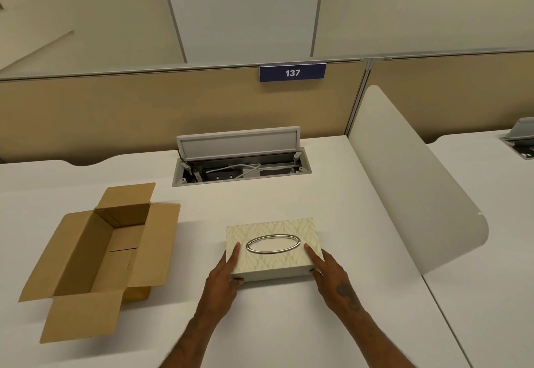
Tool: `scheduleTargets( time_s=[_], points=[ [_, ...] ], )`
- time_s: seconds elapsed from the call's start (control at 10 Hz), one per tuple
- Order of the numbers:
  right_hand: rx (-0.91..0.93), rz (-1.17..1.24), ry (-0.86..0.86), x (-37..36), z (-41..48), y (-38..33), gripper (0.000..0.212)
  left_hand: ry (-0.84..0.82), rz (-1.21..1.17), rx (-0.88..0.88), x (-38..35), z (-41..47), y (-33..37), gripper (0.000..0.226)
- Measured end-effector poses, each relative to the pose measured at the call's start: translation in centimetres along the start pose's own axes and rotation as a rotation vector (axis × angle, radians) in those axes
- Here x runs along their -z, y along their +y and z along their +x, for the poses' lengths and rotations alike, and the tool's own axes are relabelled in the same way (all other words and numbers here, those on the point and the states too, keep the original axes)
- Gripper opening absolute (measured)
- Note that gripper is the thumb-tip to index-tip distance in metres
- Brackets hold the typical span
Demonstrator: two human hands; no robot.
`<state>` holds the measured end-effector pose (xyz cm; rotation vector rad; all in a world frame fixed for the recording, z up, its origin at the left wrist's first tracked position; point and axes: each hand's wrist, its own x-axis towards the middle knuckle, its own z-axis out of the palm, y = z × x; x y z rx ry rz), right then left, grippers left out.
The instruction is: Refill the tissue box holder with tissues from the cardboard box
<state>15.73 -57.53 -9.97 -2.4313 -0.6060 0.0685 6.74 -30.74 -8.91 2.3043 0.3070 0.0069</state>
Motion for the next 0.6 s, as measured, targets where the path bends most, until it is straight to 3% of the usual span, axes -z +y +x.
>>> scheduleTargets(
  time_s=[0.2,0.5,0.6],
  points=[
    [-0.036,-0.021,-0.020,-0.2,-0.1,0.1,0.074,-0.007,0.006,0.022,0.0,-0.1,0.1,0.088],
    [-0.043,-0.003,-0.097,0.1,-0.8,-0.5,0.100,0.014,0.050,0.018,2.0,-1.2,0.6,0.089],
    [-0.004,-0.092,0.071,-0.6,-1.4,-0.9,0.091,0.093,0.089,-0.025,3.6,-2.0,1.5,0.087]
  ],
)
